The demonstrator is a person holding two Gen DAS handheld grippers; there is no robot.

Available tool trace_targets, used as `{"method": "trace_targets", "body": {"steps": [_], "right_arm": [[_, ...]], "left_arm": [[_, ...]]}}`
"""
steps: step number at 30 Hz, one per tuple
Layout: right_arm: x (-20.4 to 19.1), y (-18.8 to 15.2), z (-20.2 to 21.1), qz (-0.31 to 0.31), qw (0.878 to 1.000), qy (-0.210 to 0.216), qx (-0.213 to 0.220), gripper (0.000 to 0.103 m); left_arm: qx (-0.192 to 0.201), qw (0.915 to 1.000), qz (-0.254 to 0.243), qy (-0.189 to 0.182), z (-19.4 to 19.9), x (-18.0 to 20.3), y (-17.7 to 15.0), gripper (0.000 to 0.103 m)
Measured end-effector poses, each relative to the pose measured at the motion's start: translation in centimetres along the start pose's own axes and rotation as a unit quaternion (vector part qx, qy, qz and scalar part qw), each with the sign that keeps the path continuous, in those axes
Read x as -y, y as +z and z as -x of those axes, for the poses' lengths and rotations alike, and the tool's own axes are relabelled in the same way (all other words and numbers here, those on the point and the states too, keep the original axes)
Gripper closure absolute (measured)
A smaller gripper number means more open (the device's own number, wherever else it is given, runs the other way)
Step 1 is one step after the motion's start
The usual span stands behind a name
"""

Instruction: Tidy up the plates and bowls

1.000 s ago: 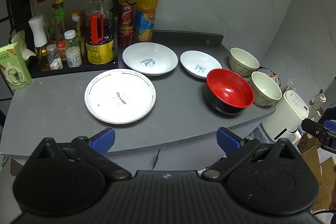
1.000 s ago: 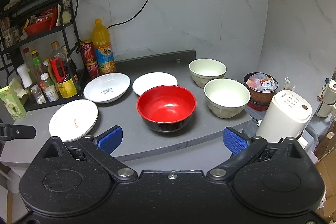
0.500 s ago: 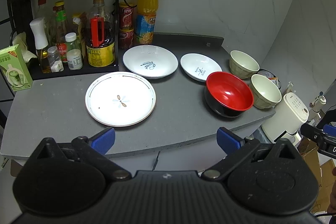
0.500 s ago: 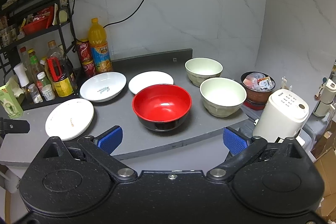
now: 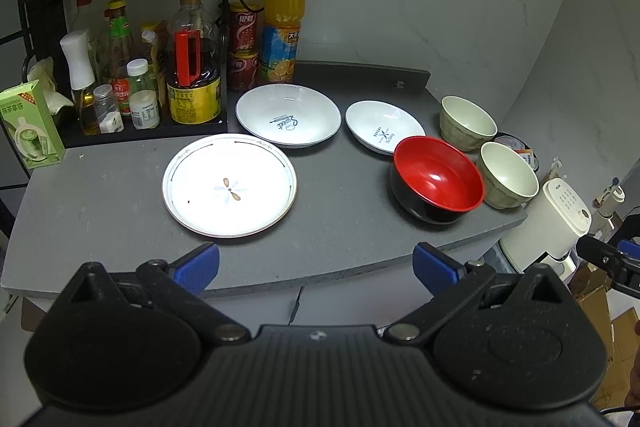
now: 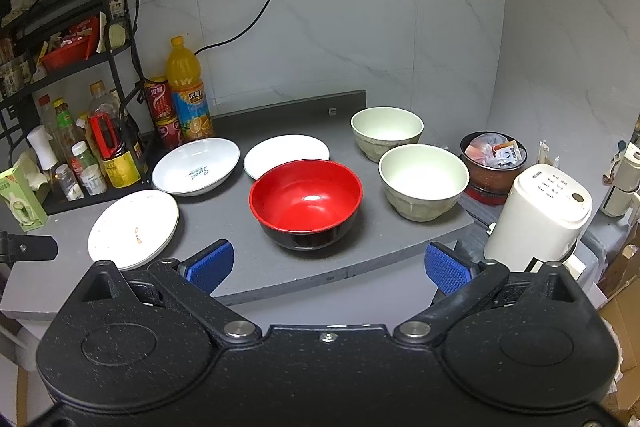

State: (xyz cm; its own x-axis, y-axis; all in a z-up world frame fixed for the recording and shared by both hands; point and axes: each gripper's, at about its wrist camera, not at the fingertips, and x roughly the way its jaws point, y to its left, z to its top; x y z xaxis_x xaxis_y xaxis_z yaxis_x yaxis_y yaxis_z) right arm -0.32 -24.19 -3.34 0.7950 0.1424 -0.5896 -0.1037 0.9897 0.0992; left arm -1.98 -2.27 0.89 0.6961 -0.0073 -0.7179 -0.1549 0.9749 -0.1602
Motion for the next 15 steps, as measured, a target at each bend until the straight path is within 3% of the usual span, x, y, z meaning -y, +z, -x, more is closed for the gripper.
{"method": "trace_targets", "body": {"steps": [15], "right_arm": [[0.7,1.0,-0.6,-0.004,1.0,0.01,-0.002,0.0]], "left_arm": [[0.0,1.0,0.005,0.005,0.2,1.1,0.9,0.001]]}}
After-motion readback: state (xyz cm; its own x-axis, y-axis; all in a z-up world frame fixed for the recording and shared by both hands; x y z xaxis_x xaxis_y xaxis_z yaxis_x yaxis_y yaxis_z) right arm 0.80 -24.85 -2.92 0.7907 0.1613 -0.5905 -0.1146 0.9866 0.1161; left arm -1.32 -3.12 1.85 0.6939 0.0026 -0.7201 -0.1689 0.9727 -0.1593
